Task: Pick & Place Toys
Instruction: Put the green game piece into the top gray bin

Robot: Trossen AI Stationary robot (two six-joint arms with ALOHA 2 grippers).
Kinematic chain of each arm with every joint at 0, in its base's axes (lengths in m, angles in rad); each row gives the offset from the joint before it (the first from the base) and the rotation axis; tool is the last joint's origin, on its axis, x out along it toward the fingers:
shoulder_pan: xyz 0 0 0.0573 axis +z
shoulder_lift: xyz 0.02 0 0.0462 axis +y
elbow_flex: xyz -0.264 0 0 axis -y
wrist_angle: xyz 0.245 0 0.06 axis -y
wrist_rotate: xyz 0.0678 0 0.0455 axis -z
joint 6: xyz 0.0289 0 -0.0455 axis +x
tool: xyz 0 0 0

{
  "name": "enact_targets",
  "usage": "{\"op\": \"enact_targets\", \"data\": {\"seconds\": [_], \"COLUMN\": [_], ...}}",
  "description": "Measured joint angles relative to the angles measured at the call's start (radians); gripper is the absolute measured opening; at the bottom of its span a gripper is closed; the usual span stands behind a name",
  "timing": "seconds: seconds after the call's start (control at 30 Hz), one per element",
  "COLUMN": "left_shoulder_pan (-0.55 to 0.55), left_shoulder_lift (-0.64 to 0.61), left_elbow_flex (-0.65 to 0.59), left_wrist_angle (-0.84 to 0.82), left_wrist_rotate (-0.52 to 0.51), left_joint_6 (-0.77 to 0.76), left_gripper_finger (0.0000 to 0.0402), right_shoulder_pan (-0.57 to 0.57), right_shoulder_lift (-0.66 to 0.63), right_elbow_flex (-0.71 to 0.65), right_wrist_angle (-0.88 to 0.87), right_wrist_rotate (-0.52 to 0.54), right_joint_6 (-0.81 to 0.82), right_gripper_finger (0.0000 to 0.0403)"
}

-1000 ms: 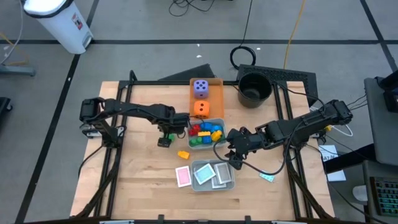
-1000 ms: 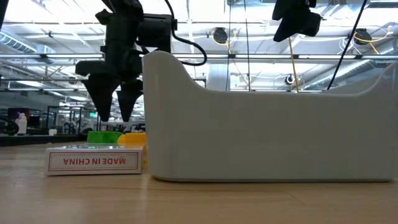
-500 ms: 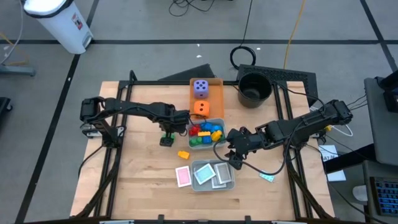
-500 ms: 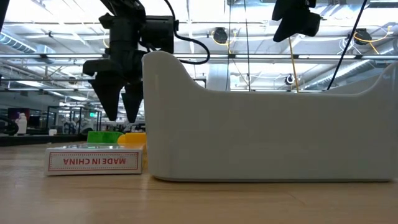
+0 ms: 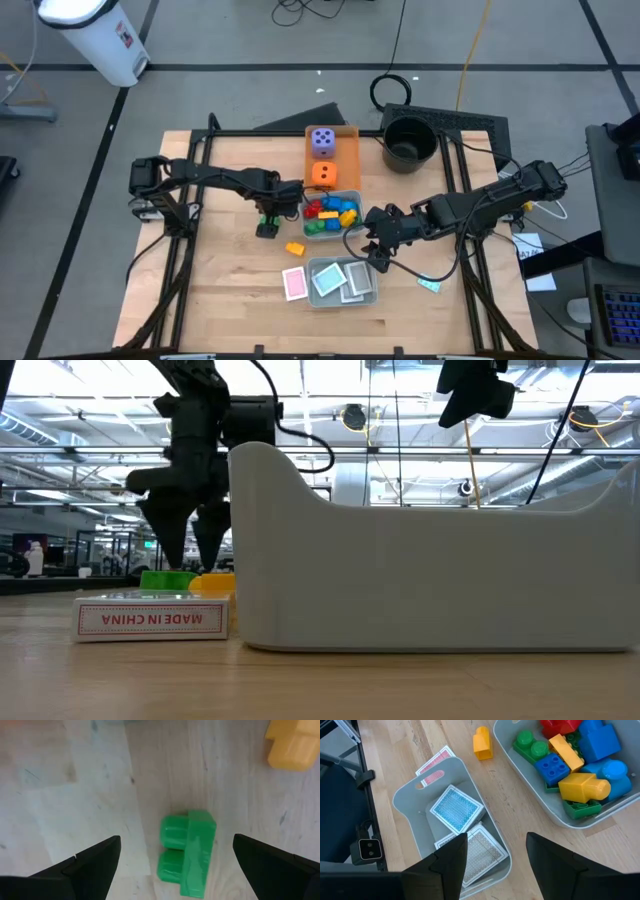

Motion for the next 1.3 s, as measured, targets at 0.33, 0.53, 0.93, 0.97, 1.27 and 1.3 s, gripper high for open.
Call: {"op": "enact_targets", "data": {"seconds": [0.33, 0.53, 0.93, 0.97, 1.27, 1.3], "left_shoulder_pan": [-0.026, -0.035, -0.035, -0.035, -0.035, -0.035], "left_shoulder_lift": [0.000, 0.000, 0.000, 0.000, 0.000, 0.000], "left_elbow_flex": [-0.072, -0.094, -0.097, -0.097, -0.097, -0.097], "left_wrist_angle": [0.068, 0.103, 0.112, 0.112, 0.112, 0.112], "left_wrist_rotate": [0.007, 0.006, -0.033, -0.034, -0.039, -0.039], "left_joint_6": [-0.029, -0.056, -0.103, -0.110, -0.162, -0.167], "left_gripper_finger": [0.0392, 0.0392, 0.0375, 0.0365, 0.0254, 0.0244], "right_shoulder_pan": [0.000, 0.000, 0.000, 0.000, 0.000, 0.000], "right_shoulder_lift": [0.000, 0.000, 0.000, 0.000, 0.000, 0.000], "right_elbow_flex": [0.000, 0.000, 0.000, 0.000, 0.000, 0.000], "right_wrist_angle": [0.000, 0.000, 0.000, 0.000, 0.000, 0.000], "right_wrist_rotate": [0.000, 0.000, -0.001, -0.001, -0.003, -0.003], "right_joint_6": [-0.011, -0.012, -0.012, -0.011, -0.011, -0.011], "right_gripper_finger": [0.0196, 0.0196, 0.0196, 0.0196, 0.0196, 0.0196]}}
